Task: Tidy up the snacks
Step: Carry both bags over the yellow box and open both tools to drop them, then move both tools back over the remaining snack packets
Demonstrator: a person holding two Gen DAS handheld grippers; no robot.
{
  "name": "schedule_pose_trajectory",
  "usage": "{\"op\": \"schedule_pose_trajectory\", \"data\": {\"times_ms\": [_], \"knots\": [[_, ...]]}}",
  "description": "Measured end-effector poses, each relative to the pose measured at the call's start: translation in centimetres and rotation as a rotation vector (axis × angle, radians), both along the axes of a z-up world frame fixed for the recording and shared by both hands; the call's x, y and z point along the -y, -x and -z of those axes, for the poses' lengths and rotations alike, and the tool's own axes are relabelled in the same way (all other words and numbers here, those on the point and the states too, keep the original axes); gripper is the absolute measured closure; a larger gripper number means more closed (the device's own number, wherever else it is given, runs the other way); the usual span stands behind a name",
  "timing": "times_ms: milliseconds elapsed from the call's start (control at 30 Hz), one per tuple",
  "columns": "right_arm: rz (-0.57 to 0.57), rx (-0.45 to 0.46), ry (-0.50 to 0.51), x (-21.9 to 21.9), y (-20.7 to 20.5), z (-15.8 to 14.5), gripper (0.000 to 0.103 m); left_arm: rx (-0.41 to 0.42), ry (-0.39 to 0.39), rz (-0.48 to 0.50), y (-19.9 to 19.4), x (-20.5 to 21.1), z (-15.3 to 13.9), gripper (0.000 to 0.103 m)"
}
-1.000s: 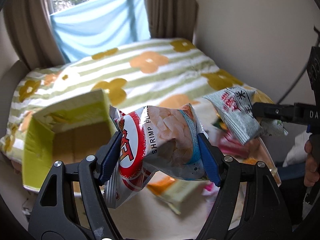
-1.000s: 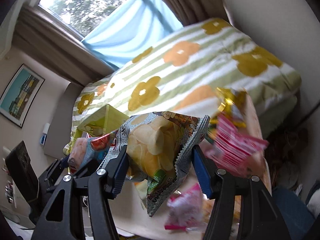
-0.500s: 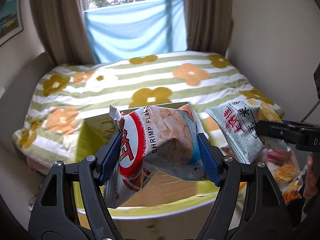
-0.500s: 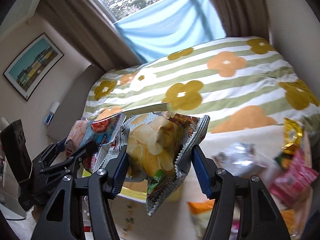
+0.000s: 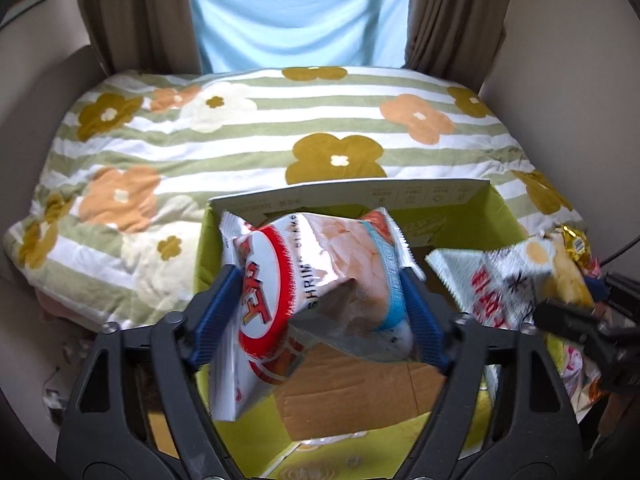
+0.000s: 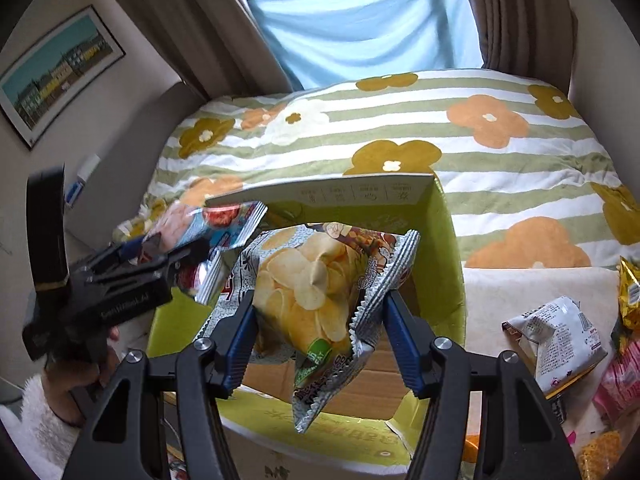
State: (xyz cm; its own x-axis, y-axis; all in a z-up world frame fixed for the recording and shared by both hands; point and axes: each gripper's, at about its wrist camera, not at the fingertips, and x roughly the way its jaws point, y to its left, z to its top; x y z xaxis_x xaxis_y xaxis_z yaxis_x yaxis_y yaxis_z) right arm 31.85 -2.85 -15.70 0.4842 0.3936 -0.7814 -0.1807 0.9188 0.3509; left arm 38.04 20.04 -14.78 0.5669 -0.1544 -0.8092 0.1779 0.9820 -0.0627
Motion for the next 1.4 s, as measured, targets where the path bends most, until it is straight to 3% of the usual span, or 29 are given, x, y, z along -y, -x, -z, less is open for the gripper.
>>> {"op": "schedule_pose_trajectory", "data": {"times_ms": [33,67,100,433,700,733,833,1067,1400], "knots": [[-0.003,-0.006,0.011,-0.1,0.0,0.3,0.046,0.011,0.009,-0.004,-0.2,-0.1,0.1,0.016],[-0.006,-0.017,0.02,-0.2,-0.2,0.7,0.046,0.014,0.005,-0.01,-0.4,-0.1,0.2,0.004],[-0.007,-0.027,0.024,-0.3,-0.2,1.1,0.046,0.013,-0.007,-0.015,-0.6,-0.2,0.4,0.0],[-0.011,-0.089,0.07,-0.5,-0.3,3.6,0.046,-0.048,-0.015,-0.065,1.4,-2.5,2.0,0.0],[0.029,-0.054,0.03,-1.0,-2.8,2.5,0.043,-0.048,-0.004,-0.091,2.6,-3.0,1.2,0.0],[0.043,-0.055,0.022,-1.0,-3.1,2.6,0.037,-0.047,-0.006,-0.095,2.8,-3.0,1.1,0.0],[0.056,-0.081,0.03,-1.2,-3.8,3.3,0.0,-0.047,-0.009,-0.092,3.3,-2.8,0.8,0.0],[-0.007,-0.045,0.12,-2.0,-1.7,3.1,0.0,-0.047,-0.014,-0.098,5.0,-2.4,0.6,0.0],[0.03,-0.028,0.076,-0.7,-0.1,0.8,0.0,0.005,-0.007,-0.104,7.5,-2.2,-1.9,0.0]]}}
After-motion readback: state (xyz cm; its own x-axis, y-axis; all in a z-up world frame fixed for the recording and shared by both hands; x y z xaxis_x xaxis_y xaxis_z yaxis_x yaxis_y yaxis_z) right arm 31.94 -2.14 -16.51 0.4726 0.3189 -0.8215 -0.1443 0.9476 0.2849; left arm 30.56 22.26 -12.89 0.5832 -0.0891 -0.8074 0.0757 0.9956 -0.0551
